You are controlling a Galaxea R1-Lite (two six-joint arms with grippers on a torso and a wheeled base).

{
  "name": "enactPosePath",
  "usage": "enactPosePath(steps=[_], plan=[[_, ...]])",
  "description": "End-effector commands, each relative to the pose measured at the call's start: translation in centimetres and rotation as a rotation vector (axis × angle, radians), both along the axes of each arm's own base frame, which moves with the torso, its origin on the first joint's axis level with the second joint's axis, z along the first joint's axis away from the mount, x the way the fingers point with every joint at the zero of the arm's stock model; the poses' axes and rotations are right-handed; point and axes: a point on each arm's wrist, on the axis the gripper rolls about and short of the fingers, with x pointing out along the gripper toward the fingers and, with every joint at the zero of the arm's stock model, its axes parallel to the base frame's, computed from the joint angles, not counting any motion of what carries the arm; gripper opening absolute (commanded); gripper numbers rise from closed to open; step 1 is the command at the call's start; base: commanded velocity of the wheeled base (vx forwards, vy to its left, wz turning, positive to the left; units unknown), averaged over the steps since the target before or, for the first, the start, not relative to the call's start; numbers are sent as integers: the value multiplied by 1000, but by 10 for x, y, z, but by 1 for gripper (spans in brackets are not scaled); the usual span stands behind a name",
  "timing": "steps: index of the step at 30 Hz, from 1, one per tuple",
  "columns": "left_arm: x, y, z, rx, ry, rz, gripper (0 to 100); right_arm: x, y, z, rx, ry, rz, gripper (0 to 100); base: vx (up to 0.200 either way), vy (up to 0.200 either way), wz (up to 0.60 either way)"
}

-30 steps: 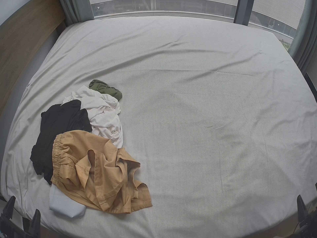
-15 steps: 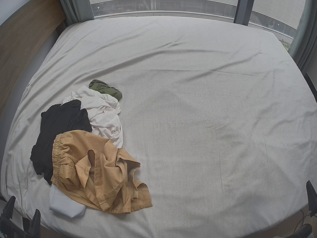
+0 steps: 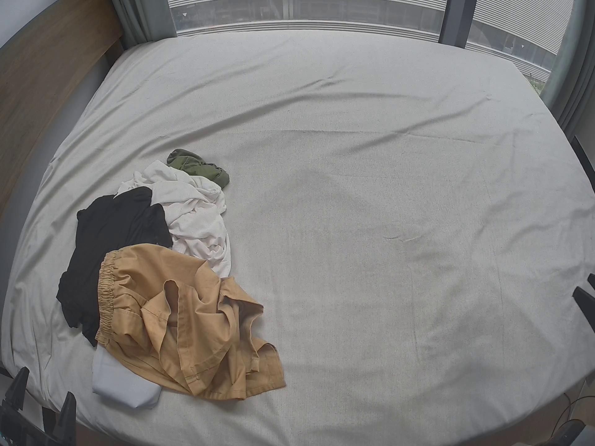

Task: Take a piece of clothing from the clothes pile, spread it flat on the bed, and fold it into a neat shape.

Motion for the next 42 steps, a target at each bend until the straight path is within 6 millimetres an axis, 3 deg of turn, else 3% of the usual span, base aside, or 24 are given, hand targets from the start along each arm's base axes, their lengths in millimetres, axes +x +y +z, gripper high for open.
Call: enactPosePath(steps=[1, 25, 29, 38, 42], plan=[[0, 0, -5, 0, 3, 0, 100, 32, 12, -1, 12, 149, 99, 100, 0, 0, 0], [0, 0, -5, 0, 3, 0, 100, 93, 77, -30, -21, 350, 366, 100, 0, 0, 0], [0, 0, -5, -1, 3, 0, 100, 108, 97, -47, -35, 396, 406, 100, 0, 0, 0], [0, 0, -5, 0, 3, 0, 100, 117, 117, -63, -51, 433, 458, 100, 0, 0, 0], [0, 0, -5, 0, 3, 0, 100, 122, 135, -77, -17, 485, 512, 100, 0, 0, 0]])
